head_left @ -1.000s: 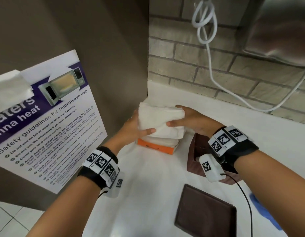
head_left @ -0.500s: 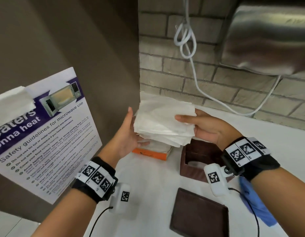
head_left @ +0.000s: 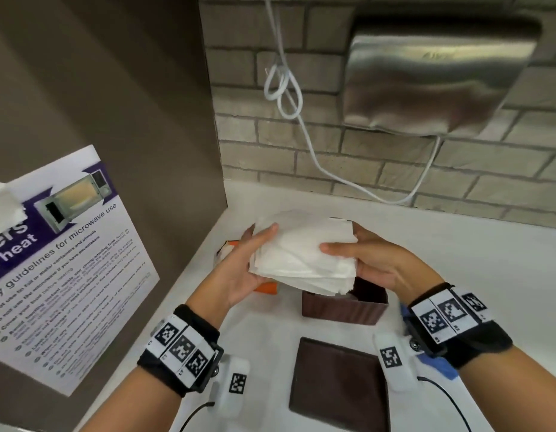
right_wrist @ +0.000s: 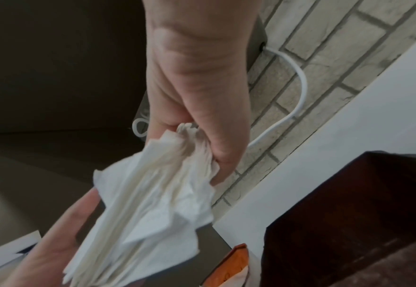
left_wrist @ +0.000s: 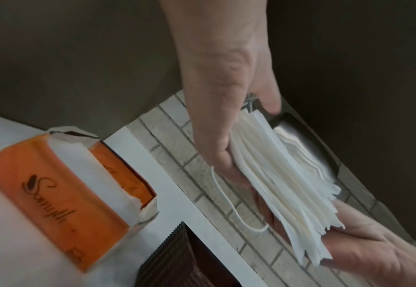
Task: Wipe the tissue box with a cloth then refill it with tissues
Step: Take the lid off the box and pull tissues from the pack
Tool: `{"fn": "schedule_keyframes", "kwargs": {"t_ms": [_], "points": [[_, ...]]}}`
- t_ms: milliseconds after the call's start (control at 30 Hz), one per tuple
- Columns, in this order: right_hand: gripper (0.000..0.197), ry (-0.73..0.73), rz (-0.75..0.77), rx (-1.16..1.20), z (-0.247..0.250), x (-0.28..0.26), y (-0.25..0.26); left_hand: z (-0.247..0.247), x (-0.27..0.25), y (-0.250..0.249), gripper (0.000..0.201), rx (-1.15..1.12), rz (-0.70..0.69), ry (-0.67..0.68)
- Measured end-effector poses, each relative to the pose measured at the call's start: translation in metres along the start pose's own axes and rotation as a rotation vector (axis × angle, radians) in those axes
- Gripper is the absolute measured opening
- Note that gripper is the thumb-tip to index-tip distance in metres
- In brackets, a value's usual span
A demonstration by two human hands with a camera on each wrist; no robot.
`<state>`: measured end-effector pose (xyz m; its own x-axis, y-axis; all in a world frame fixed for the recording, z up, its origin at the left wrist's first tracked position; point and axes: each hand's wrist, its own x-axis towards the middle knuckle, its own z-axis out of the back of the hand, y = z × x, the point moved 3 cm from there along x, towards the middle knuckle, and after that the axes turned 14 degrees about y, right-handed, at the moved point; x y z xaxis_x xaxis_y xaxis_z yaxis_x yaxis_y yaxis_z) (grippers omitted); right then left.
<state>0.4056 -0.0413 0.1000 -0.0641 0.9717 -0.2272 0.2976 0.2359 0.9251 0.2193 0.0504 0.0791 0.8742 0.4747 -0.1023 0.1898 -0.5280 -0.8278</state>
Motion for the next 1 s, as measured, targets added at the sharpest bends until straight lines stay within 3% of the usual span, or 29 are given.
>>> {"fn": "schedule_keyframes", "kwargs": {"t_ms": [100,167,300,367,467,633,867,933,1000], "points": [[0.072,-0.05,0.048,0.038,0.006,-0.009,-0.001,-0.002,0.004,0.009,0.091,0.086,-0.048,-0.028],[0.08,-0.11,0.076,0.082,0.011,-0.016,-0.003,-0.003,0.009,0.013,0.094,0.071,-0.09,-0.041],[0.081,-0.157,0.145,0.071,0.012,-0.027,-0.008,-0.007,0.02,0.021,0.078,-0.176,-0.193,-0.099],[0.072,-0.196,0.185,0.074,0.009,-0.03,-0.012,-0.013,0.023,0.025,0.066,-0.225,-0.226,-0.046],[0.064,-0.243,0.206,0.076,0.008,-0.029,-0.021,-0.024,0.027,0.033,0.063,-0.137,-0.196,0.04],[0.054,-0.187,0.108,-0.073,0.011,-0.026,-0.027,-0.022,0.035,0.04,0.057,0.017,-0.111,-0.026],[0.012,-0.548,0.247,-0.212,0.029,-0.017,-0.009,-0.02,0.043,0.043,0.048,0.03,-0.005,0.01],[0.007,-0.548,0.325,-0.252,0.027,-0.02,0.001,-0.018,0.045,0.045,0.043,-0.021,-0.002,0.002],[0.006,-0.451,0.37,-0.261,0.024,-0.024,0.013,-0.015,0.047,0.046,0.041,-0.031,-0.006,-0.012]]}}
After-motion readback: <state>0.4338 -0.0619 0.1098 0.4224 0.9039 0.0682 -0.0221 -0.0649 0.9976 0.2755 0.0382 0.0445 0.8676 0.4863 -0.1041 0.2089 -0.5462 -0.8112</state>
